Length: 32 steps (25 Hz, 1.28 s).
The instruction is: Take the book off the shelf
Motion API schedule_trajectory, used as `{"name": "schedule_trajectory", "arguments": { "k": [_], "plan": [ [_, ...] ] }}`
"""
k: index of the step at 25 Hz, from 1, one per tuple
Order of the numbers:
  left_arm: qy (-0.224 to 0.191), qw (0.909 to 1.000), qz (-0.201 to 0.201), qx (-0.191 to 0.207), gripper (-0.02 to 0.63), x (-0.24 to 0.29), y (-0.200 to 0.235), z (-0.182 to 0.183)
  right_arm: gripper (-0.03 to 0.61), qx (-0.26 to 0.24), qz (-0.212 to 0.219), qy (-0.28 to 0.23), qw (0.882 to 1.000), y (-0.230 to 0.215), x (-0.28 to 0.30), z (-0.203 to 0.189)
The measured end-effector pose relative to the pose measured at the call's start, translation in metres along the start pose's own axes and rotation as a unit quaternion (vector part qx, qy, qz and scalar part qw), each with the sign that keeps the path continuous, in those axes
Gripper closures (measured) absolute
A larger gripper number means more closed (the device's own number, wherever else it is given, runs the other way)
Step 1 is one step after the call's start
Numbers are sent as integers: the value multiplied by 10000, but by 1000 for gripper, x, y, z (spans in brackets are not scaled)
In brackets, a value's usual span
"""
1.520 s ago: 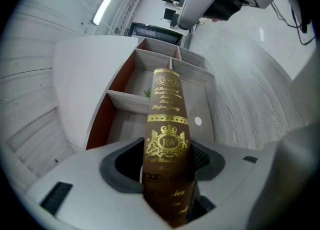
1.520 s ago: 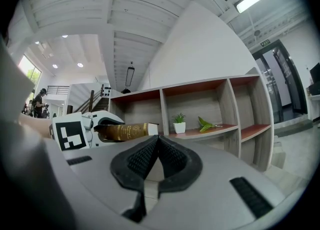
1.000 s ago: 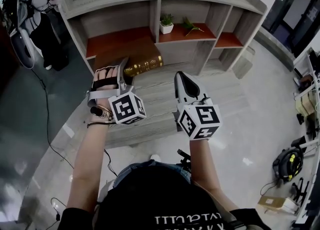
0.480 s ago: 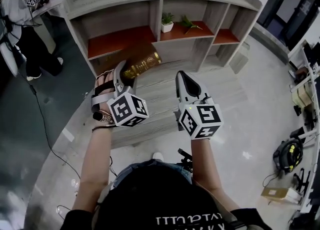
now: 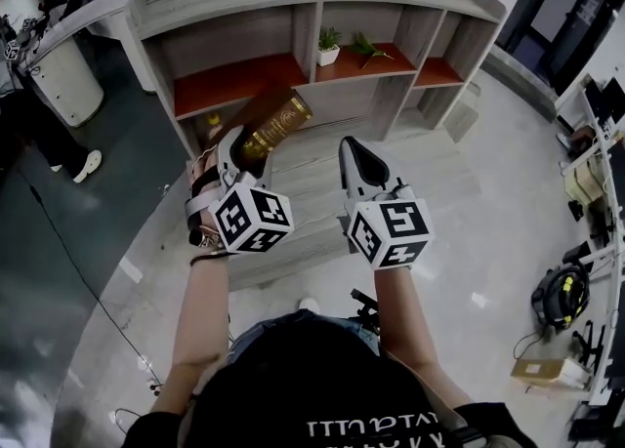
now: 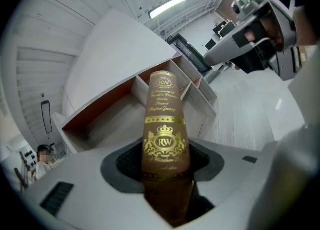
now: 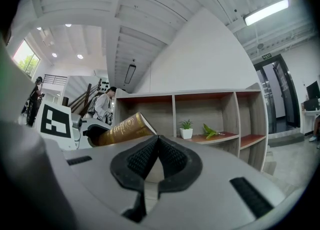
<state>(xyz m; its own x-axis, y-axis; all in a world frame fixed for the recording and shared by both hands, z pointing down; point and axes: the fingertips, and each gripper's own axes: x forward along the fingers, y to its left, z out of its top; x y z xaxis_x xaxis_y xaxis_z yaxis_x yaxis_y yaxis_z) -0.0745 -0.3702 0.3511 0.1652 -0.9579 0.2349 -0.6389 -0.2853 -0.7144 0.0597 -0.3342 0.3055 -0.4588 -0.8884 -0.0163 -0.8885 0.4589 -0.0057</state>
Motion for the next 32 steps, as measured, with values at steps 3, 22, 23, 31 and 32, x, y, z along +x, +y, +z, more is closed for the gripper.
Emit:
{"name": "schedule_trajectory", "arguments": {
  "k": [3,22,23,31,32],
  "plan": [
    [-90,9992,13,-398,385,-5,8,-1,563,-22,4,14,10000,3,2,0],
    [-783,9659,-21,-2469,385,-22,33,-2,563,-406,-48,-26,9992,2,4,7],
    [-861,9625,-43,-2572,385,-22,34,-2,563,-420,-40,-27,9991,2,5,7],
    [-1463,9328,47,-3292,385,-32,54,-10,563,-588,-160,-24,9981,-2,3,9],
    [-1519,9307,64,-3327,385,-33,57,-11,563,-581,-169,-19,9982,-3,4,9]
  ]
}}
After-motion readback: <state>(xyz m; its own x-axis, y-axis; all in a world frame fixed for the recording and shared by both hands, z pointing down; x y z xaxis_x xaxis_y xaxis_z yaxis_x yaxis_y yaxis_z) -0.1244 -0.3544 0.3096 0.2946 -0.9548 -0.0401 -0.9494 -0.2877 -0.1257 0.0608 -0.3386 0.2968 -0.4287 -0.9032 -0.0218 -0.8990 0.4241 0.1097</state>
